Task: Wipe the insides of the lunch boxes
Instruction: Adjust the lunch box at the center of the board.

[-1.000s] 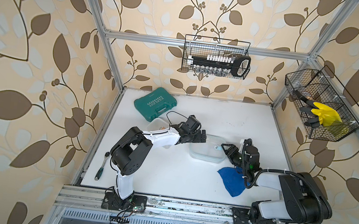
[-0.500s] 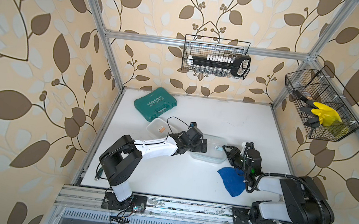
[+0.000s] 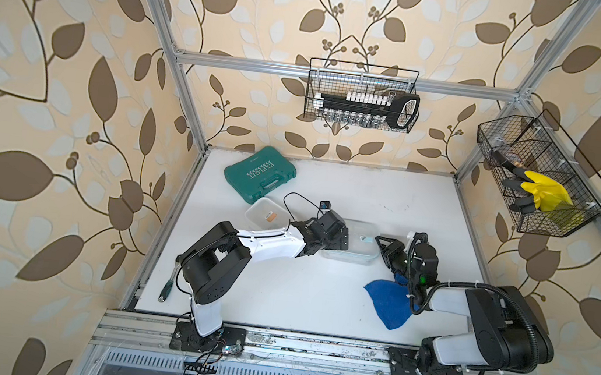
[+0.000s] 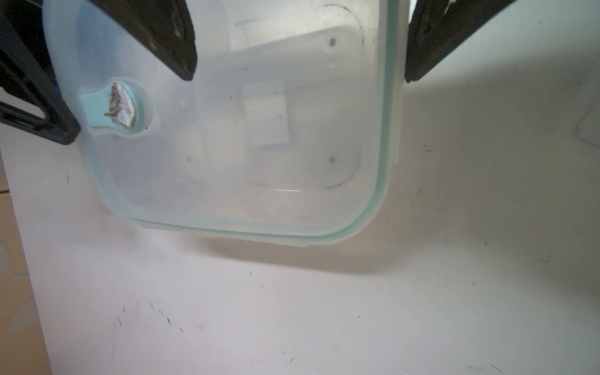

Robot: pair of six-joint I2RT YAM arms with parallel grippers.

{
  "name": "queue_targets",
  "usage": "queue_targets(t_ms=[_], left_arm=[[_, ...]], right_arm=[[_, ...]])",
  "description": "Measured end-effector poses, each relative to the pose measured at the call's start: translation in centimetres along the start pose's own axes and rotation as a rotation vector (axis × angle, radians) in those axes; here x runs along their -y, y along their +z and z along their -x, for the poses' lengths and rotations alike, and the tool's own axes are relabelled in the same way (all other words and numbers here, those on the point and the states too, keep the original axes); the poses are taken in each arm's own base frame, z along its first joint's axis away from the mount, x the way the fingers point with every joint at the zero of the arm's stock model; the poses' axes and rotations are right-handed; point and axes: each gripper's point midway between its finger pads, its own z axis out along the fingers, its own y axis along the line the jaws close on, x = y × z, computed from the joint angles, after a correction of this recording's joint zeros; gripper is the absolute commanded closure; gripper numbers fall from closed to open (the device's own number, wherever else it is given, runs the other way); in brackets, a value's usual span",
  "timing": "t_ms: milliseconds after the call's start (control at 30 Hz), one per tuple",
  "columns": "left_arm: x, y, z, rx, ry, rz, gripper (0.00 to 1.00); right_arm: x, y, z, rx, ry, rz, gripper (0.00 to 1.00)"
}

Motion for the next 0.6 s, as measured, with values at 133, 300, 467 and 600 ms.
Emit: queue_targets(t_ms=[133,300,467,600], left_arm=[[0.1,0.2,0.6,0.016,0.022,0.023,0.02],[0.3,0.8,1.4,0.057,0.07,0.07,0.02],[0.7,1.3,2.0,0.098,0.119,0.115,0.05],[1.3,1.7,2.3,0.131,0.15,0.13,0.06]], right_arm=[[0.1,0.6,0.5,0.002,0.003,-0.006,1.0],[-0.1,1.1,1.0,0.001,-0.025,-0.018,1.0],[-0.5,0.8,1.2,-0.013,-0.063,-0.034,1.0],[-0.5,0.5,1.1,-0.03,-0.092,-0.047,1.0]])
